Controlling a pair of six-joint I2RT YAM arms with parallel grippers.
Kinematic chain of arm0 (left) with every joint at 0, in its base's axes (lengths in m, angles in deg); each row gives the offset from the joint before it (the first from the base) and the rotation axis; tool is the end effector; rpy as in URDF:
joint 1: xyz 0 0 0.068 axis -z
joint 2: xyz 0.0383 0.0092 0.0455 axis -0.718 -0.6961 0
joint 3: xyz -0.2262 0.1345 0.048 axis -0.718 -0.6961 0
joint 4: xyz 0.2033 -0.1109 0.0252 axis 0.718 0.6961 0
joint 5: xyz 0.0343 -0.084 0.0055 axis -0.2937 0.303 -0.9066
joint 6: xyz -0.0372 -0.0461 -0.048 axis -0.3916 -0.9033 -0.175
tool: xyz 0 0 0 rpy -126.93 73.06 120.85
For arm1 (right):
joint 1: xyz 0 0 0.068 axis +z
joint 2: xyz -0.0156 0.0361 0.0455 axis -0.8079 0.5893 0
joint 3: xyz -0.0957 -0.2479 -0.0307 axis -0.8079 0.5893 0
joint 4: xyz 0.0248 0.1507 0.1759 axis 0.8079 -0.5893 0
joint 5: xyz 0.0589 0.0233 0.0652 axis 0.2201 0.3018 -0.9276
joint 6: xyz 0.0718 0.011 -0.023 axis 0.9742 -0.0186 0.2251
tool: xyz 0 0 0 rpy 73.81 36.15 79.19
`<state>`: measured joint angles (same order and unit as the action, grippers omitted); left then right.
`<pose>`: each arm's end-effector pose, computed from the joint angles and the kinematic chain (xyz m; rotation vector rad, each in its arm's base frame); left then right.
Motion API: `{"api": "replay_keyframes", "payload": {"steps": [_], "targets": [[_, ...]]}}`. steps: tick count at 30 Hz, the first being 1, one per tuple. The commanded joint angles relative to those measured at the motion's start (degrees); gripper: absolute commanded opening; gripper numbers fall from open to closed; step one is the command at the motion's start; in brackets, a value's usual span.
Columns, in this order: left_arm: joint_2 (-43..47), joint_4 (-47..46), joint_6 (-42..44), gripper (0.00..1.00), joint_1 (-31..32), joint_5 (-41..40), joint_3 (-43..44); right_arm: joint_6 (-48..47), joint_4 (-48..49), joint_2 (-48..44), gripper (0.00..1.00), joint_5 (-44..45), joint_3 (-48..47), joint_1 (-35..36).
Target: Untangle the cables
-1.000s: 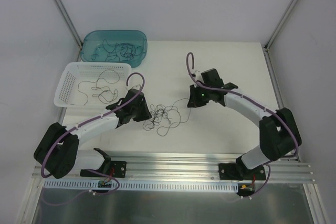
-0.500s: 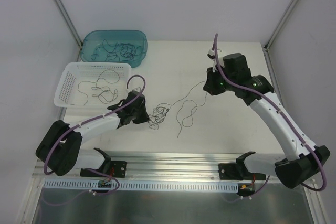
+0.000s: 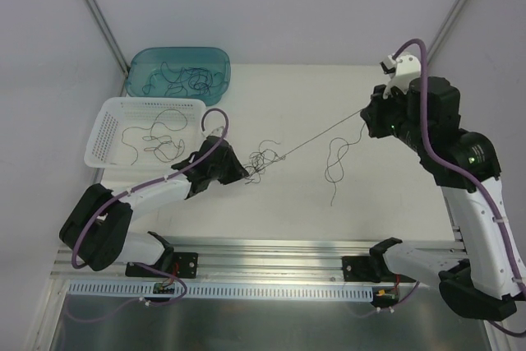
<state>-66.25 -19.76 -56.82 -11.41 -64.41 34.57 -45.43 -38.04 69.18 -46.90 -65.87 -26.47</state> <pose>0.2252 -0.1561 0.1875 -0.2550 2.3234 -0.7834 0.1600 0.0754 0.4643 -0.5526 1.8272 0.0992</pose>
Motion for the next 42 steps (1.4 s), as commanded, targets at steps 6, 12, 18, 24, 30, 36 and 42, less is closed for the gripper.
{"api": "replay_keyframes", "payload": {"steps": [6, 12, 18, 24, 30, 36, 42], "targets": [[1.7, 9.7, 1.4, 0.0, -2.8, -1.4, -2.7, -2.4, 7.6, -4.3, 0.01, 8.0, -2.0, -2.4], [8.2, 9.8, 3.4, 0.2, -2.7, 0.4, -3.1, 1.6, 8.8, -6.0, 0.01, 3.9, 9.8, -2.5], [14.5, 10.0, 5.1, 0.75, -2.5, 4.4, -3.2, 2.2, 7.8, -6.7, 0.01, 1.3, 14.9, -2.5], [18.3, 9.6, 21.0, 0.86, 2.1, 5.9, 2.0, 1.1, 5.9, -6.3, 0.01, -8.5, 12.8, -2.4], [6.9, 9.4, 32.2, 0.82, 8.2, 2.3, 13.2, 0.4, 5.4, -6.5, 0.01, -12.4, 10.5, -2.5], [-7.1, 9.5, 27.2, 0.73, 8.3, -0.3, 22.0, 0.8, 4.8, -7.7, 0.01, -14.5, 10.5, -2.5], [-17.6, 13.9, 16.7, 0.73, 9.4, -7.0, 27.6, 1.8, 5.3, -9.5, 0.01, -15.0, 12.5, -2.4]]}}
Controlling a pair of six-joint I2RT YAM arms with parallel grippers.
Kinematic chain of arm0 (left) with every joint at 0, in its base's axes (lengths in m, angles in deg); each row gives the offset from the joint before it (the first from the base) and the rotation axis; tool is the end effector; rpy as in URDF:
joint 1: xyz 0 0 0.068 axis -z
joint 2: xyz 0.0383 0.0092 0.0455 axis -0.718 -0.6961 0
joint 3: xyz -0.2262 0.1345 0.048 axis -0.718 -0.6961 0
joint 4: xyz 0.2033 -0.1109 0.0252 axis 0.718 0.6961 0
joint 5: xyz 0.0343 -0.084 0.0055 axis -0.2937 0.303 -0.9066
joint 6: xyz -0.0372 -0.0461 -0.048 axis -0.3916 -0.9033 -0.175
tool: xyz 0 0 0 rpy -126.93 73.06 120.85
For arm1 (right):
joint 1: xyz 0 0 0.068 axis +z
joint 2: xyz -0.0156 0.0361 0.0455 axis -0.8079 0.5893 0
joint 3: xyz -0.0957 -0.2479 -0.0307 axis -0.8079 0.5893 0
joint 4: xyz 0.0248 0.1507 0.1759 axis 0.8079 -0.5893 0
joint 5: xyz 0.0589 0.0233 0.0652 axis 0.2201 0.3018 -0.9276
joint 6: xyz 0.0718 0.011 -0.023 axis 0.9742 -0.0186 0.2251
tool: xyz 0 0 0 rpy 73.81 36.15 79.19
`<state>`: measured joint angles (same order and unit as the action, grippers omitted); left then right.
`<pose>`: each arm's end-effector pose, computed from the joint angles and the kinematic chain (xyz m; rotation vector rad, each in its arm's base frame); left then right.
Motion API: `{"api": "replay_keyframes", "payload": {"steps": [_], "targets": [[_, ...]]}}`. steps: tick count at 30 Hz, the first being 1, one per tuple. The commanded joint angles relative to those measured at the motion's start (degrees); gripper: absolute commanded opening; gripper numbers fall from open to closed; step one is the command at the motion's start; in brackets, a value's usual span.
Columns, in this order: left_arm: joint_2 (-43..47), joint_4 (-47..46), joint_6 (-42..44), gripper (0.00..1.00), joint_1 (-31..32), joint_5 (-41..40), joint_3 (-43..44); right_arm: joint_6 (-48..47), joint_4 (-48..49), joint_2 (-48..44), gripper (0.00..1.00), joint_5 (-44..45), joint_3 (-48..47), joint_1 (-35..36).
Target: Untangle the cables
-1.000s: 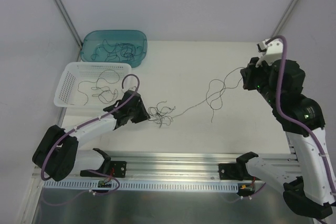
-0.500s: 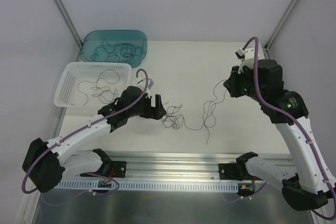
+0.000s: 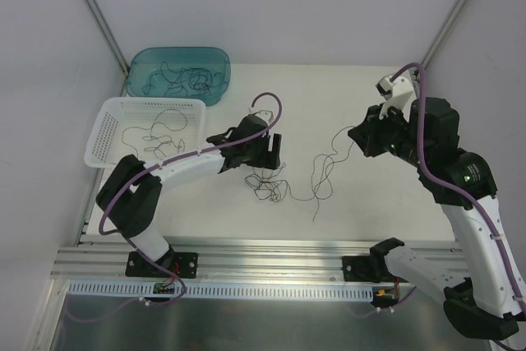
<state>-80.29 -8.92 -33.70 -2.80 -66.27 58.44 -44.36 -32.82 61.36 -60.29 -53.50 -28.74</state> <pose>0.2552 -0.2374 0.2280 0.3664 2.2772 -0.6136 0.1412 0.0754 0.4353 -0.6501 1.7928 0.3080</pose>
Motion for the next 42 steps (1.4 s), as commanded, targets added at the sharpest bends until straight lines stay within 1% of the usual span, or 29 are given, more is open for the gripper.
{"api": "replay_keyframes", "payload": {"steps": [1, 2, 5, 9, 14, 17, 18, 21, 22, 23, 24, 25, 26, 27, 28, 30, 31, 32, 33, 36, 39, 41, 42], "targets": [[-4.6, 5.2, -7.4, 0.73, 1.0, -6.3, 4.2, 0.8, 0.2, -1.8, 0.01, -1.7, 0.4, -0.1], [-5.6, 5.8, -8.7, 0.73, 1.8, -8.8, 4.6, 0.9, 0.0, -1.9, 0.01, -1.9, 0.5, -0.1], [-8.6, 7.5, -9.9, 0.73, 3.0, -11.9, 5.8, 1.1, 0.2, -2.6, 0.01, -2.4, 1.2, -0.1], [-12.4, 9.1, -10.2, 0.74, 4.0, -12.9, 7.3, 1.7, 0.5, -3.1, 0.01, -2.9, 2.2, 0.0], [-14.4, 10.0, -9.6, 0.75, 5.8, -14.8, 7.8, 1.6, 0.5, -3.9, 0.01, -2.3, 2.9, -0.1], [-16.6, 10.7, -9.2, 0.7, 5.8, -15.6, 7.7, 1.4, 0.0, -4.3, 0.01, -1.3, 2.8, -0.1], [-17.5, 11.6, -9.0, 0.6, 5.8, -16.7, 7.8, 1.3, -0.3, -4.3, 0.01, -1.1, 2.6, -0.1], [-18.4, 13.0, -8.2, 0.41, 5.3, -20.3, 7.7, 0.2, -1.6, -4.9, 0.01, 0.9, 1.7, -0.2], [-18.3, 13.6, -8.0, 0.27, 5.1, -20.8, 7.5, -0.1, -1.9, -5.0, 0.01, 2.8, 0.8, -0.1], [-18.2, 13.9, -7.7, 0.22, 4.4, -21.5, 7.3, -0.4, -2.4, -5.0, 0.01, 3.7, 0.4, -0.2], [-17.7, 14.1, -7.7, 0.17, 4.0, -21.7, 6.6, -1.1, -3.2, -5.0, 0.01, 6.5, -0.3, -0.2], [-17.4, 14.4, -7.7, 0.06, 3.6, -21.8, 6.2, -1.5, -3.6, -4.8, 0.01, 9.0, -1.6, -0.2], [-16.3, 14.5, -7.8, 0.01, 2.6, -21.8, 5.2, -1.8, -4.1, -4.7, 0.01, 11.0, -2.7, -0.2], [-15.9, 14.6, -8.0, 0.0, 2.2, -21.8, 4.5, -2.3, -5.4, -4.1, 0.01, 13.4, -3.8, -0.1], [-15.4, 14.6, -8.1, 0.0, 1.6, -21.7, 4.0, -3.2, -6.1, -3.7, 0.01, 19.0, -5.1, -0.3], [-13.4, 15.0, -8.3, 0.0, -0.4, -21.2, 2.1, -4.4, -7.5, -2.6, 0.01, 25.3, -10.0, -0.6], [-12.7, 15.0, -8.4, 0.0, -1.1, -21.1, 1.6, -4.9, -7.6, -1.8, 0.01, 32.0, -11.7, -0.7], [-11.9, 15.4, -8.4, 0.0, -1.6, -21.0, 0.4, -6.1, -7.5, -1.4, 0.01, 35.4, -14.4, -1.1], [-10.3, 15.5, -8.4, 0.0, -2.7, -21.1, -0.2, -6.7, -6.4, -1.1, 0.01, 41.7, -15.7, -1.3], [-7.2, 16.3, -8.2, 0.0, -3.8, -21.1, -2.5, -8.6, -2.7, 0.1, 0.01, 50.5, -18.5, -3.3], [-4.9, 17.3, -8.1, 0.0, -4.1, -21.0, -4.5, -8.1, -1.8, 2.1, 0.01, 53.9, -21.7, -6.2], [-3.8, 17.5, -8.5, 0.0, -4.1, -20.8, -6.0, -6.6, -2.5, 4.0, 0.01, 53.5, -23.3, -9.0], [-3.5, 17.7, -8.7, 0.0, -4.2, -20.8, -6.4, -4.9, -3.2, 4.4, 0.01, 50.3, -24.2, -9.8]]}}
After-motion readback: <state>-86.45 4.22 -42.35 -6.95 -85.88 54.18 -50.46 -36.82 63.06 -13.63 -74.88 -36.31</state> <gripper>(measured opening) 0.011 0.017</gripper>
